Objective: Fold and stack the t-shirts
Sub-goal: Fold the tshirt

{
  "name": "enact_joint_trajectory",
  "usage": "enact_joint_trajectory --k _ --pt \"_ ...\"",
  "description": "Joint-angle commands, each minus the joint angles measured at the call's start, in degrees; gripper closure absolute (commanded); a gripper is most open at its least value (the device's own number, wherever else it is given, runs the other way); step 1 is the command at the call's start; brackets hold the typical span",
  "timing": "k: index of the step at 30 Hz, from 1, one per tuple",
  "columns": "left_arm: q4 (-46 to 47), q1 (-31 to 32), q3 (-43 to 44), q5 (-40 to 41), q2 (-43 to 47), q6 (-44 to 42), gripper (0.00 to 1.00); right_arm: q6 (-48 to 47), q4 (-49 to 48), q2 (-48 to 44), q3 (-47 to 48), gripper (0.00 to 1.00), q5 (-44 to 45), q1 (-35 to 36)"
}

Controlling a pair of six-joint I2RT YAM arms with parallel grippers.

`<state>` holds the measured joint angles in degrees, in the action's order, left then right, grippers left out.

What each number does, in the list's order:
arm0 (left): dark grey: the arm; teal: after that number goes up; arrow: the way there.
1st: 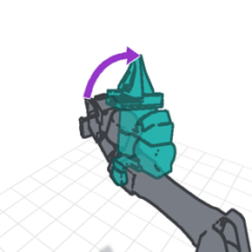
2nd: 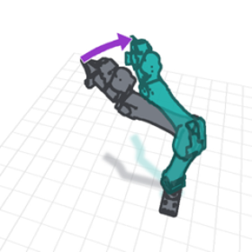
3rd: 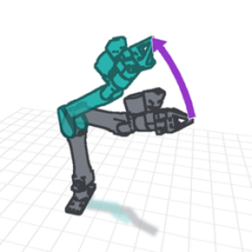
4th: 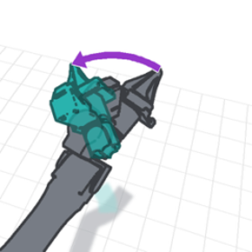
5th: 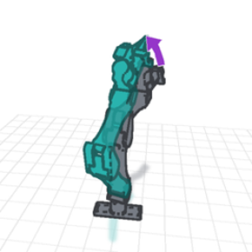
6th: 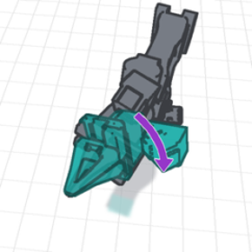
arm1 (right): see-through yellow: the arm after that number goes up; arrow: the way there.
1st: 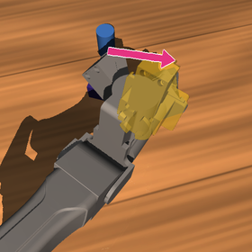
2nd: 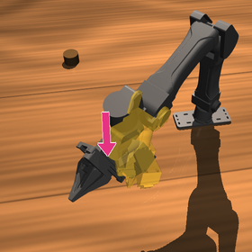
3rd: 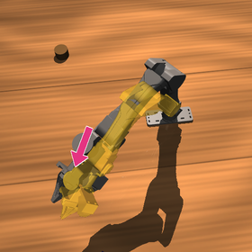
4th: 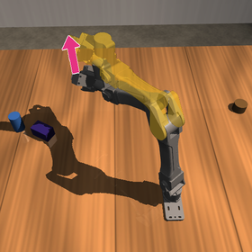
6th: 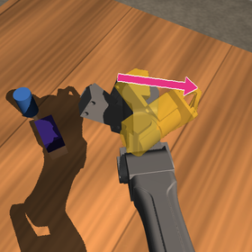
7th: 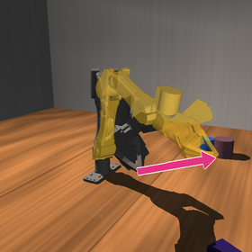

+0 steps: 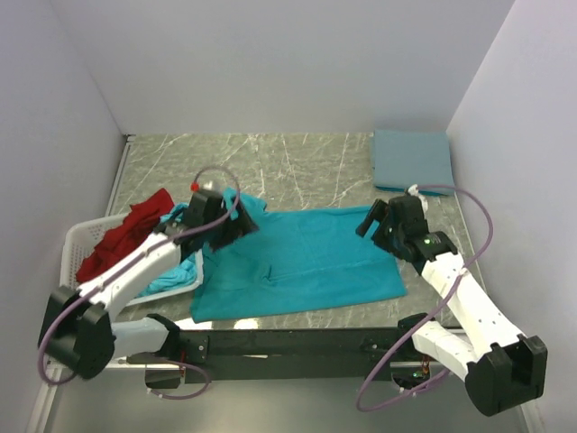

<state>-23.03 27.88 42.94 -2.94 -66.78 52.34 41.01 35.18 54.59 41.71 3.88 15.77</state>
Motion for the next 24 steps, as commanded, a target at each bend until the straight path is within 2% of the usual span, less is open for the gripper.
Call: enact_joint_trajectory --k 1,3,5,10,12,21,24 --pt "5.46 -1.16 10.92 6.45 -6.93 -4.43 0.01 -1.64 -5.11 2.97 4.69 0.04 4.90 -0.21" --pt "4.40 -2.21 16.53 6.54 -12.98 -5.31 0.01 -1.81 -7.74 6.39 5.74 0.04 4.21 -1.70" --pt "4.48 -2.74 18.66 7.77 -16.26 -4.79 0.01 -1.99 -8.55 10.51 6.88 0.04 3.07 -2.58" --pt "9.23 -4.06 23.06 4.52 -23.91 -5.75 0.01 -2.61 -11.01 18.00 10.84 0.04 3.23 -4.69" --pt "9.05 -4.67 26.47 6.53 -28.02 -6.11 0.01 -2.69 -12.49 21.69 12.15 0.04 3.33 -5.22" --pt "1.76 -9.50 38.61 15.32 -40.87 -8.12 0.01 -2.69 -14.70 37.95 20.77 0.04 2.80 -6.80" --pt "-0.97 -11.17 42.13 15.95 -44.29 -9.27 0.02 -2.52 -14.52 43.13 24.20 0.05 2.71 -6.98"
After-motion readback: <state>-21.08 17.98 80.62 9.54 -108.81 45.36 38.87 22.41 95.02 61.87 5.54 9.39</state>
